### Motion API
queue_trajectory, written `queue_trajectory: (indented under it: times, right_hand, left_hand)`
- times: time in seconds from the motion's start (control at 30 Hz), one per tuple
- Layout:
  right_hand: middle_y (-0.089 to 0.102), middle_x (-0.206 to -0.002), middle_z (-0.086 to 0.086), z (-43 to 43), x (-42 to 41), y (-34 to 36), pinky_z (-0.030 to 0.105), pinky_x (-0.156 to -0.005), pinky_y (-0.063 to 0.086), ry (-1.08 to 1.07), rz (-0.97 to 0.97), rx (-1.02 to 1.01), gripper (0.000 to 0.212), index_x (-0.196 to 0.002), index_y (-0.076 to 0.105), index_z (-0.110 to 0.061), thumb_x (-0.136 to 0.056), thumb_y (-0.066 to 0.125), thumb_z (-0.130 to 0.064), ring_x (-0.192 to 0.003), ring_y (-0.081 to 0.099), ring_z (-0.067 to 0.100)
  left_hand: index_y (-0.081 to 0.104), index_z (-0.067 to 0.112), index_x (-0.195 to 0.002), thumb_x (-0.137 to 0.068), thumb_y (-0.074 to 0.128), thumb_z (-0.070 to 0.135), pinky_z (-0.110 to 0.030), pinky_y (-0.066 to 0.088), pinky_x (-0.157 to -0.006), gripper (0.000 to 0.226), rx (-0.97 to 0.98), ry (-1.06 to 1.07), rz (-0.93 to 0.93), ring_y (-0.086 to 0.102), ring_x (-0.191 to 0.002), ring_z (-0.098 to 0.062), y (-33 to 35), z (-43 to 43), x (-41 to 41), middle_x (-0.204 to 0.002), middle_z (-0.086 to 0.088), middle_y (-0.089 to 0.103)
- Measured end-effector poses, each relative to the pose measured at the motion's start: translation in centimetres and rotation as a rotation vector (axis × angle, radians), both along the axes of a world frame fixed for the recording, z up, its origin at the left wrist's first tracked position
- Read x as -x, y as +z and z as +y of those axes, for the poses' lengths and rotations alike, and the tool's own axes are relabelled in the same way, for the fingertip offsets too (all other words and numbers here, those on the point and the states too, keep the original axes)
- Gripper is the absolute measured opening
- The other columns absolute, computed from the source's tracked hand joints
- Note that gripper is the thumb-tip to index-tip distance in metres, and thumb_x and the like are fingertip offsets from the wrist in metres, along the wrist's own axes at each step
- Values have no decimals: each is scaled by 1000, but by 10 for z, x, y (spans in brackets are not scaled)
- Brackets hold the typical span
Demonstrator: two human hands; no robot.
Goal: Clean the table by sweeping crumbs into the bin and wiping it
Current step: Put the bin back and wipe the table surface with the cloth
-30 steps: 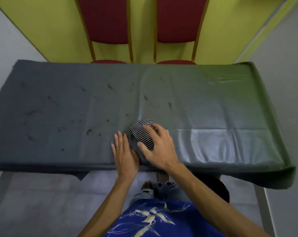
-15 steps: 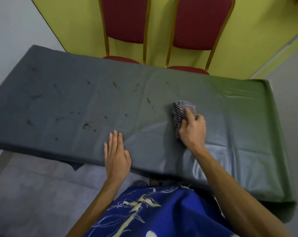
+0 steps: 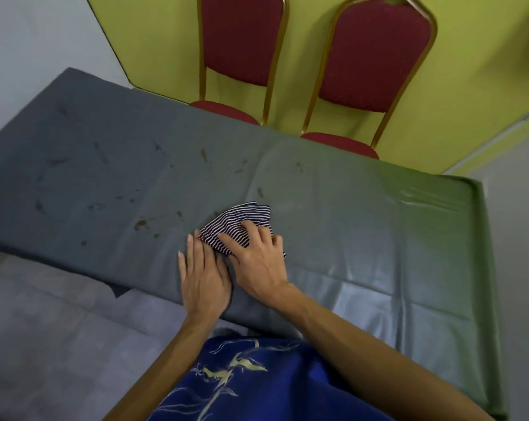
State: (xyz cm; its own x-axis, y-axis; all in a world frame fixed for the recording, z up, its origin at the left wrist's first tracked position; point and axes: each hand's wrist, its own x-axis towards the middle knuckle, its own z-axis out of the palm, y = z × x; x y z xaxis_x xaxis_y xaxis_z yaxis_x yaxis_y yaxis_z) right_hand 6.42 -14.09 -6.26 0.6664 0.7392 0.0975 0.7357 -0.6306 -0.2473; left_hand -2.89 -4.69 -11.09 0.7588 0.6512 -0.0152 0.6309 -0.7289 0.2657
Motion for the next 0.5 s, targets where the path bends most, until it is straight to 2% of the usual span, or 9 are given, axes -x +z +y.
queue_trajectory:
  times: [0.1,0.2,0.3,0.4,0.43,0.5]
  right_hand:
    - [40,-144,11,-13,-21,1,49,-81,44,-4,1,68,53,-135,45,-46,-84,59,-36,-115,43,36]
    - [48,-137,8,-28,-58,4,46,-78,47,-7,-35,97,57,-131,49,-49,-79,63,-30,-103,49,36]
    - [52,-130,7,-38,-109,7,46,-80,48,-144,-30,112,56,-131,53,-48,-80,64,-27,-101,52,37]
    - [55,-126,9,-29,-135,20,47,-85,49,-387,111,-30,53,-132,56,-41,-82,65,-25,-105,53,39]
    - [57,-124,8,-21,-132,27,47,-84,50,-389,112,-113,52,-132,57,-38,-82,65,-24,-104,54,38]
    - [58,-125,5,-3,-110,37,44,-84,50,-230,63,-244,52,-134,56,-33,-82,64,-26,-105,55,34]
  left_hand:
    - [29,2,-151,-99,24,32,-46,12,-123,61,-23,12,5,15,-151,-22,3,-3,-3,-162,-10,21]
    - [27,3,-152,-99,25,32,-46,13,-123,61,-24,28,4,17,-151,-22,4,-2,-3,-162,-10,22]
    - [26,3,-153,-99,23,32,-47,14,-123,61,-16,23,26,16,-151,-23,5,-2,-3,-162,-10,21]
    - [23,3,-153,-100,20,32,-47,14,-123,61,-21,24,43,15,-152,-22,7,-3,-3,-163,-10,20]
    - [23,4,-153,-100,20,32,-46,14,-123,61,-25,25,48,15,-151,-22,8,-3,-3,-163,-9,20]
    - [26,3,-153,-99,24,31,-46,15,-122,60,-41,26,41,18,-151,-23,9,-3,-4,-162,-11,23]
